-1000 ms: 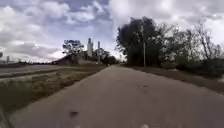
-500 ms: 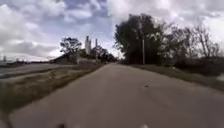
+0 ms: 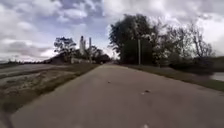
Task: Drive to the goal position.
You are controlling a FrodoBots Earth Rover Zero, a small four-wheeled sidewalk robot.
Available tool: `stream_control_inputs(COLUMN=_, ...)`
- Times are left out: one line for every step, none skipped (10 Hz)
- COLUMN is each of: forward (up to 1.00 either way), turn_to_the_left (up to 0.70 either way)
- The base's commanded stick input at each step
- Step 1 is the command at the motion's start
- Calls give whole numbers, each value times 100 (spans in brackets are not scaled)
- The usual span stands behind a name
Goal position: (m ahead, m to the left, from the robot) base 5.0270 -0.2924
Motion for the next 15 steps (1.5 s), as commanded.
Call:
stream_control_inputs(forward=70, turn_to_the_left=0)
stream_control_inputs(forward=70, turn_to_the_left=0)
stream_control_inputs(forward=70, turn_to_the_left=0)
stream_control_inputs(forward=70, turn_to_the_left=0)
stream_control_inputs(forward=70, turn_to_the_left=0)
stream_control_inputs(forward=70, turn_to_the_left=0)
stream_control_inputs(forward=70, turn_to_the_left=0)
stream_control_inputs(forward=70, turn_to_the_left=0)
stream_control_inputs(forward=70, turn_to_the_left=0)
stream_control_inputs(forward=70, turn_to_the_left=0)
stream_control_inputs(forward=70, turn_to_the_left=0)
stream_control_inputs(forward=70, turn_to_the_left=0)
stream_control_inputs(forward=70, turn_to_the_left=0)
stream_control_inputs(forward=70, turn_to_the_left=0)
stream_control_inputs(forward=70, turn_to_the_left=0)
